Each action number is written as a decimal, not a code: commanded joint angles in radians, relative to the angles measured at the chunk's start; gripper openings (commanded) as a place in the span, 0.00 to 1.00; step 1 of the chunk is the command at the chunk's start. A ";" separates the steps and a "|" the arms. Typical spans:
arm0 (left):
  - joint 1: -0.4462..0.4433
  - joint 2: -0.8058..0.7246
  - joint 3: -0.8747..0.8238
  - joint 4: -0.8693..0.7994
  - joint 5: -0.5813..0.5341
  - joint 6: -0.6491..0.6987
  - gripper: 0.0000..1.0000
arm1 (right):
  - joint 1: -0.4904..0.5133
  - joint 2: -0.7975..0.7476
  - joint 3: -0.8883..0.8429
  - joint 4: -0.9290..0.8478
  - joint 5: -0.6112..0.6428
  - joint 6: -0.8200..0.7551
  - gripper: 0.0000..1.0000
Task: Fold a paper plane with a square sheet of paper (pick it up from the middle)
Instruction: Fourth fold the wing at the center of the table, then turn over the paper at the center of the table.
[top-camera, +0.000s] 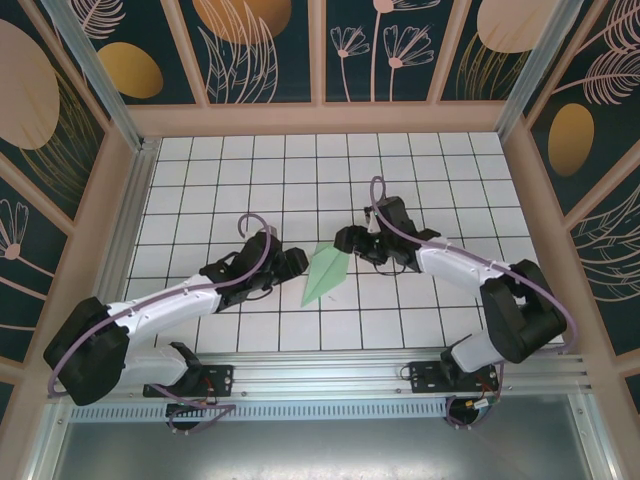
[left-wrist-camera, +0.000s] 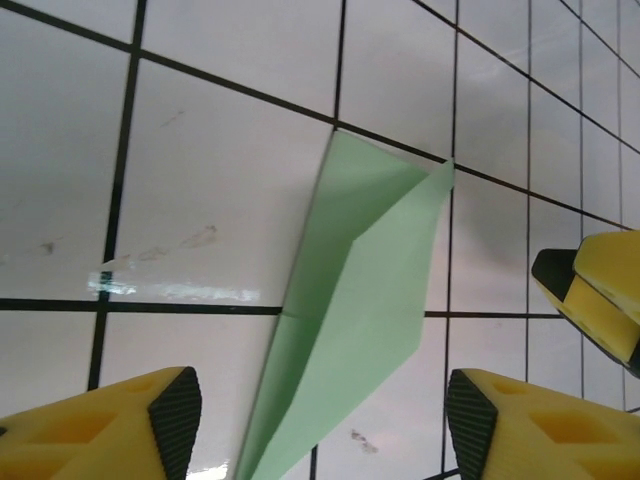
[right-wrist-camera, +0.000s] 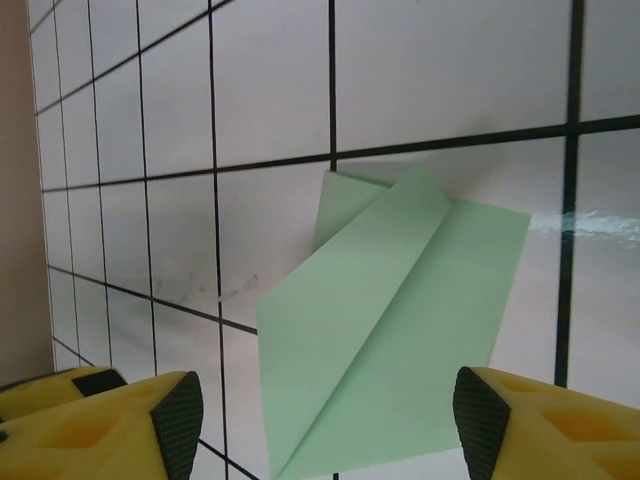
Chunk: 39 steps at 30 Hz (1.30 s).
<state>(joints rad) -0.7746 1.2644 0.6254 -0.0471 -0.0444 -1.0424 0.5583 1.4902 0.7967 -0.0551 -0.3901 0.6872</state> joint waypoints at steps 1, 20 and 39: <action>0.014 -0.024 -0.028 -0.010 -0.046 -0.004 0.72 | 0.023 0.069 -0.019 0.109 -0.059 0.074 0.62; 0.035 -0.021 -0.079 0.040 -0.008 -0.024 0.85 | 0.044 0.254 -0.028 0.296 -0.141 0.171 0.42; 0.084 -0.022 -0.107 0.085 0.071 -0.018 0.94 | 0.047 0.251 -0.007 0.293 -0.115 0.157 0.10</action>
<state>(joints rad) -0.7124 1.2499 0.5350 0.0063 -0.0082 -1.0637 0.5983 1.7794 0.7780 0.2569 -0.5224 0.8696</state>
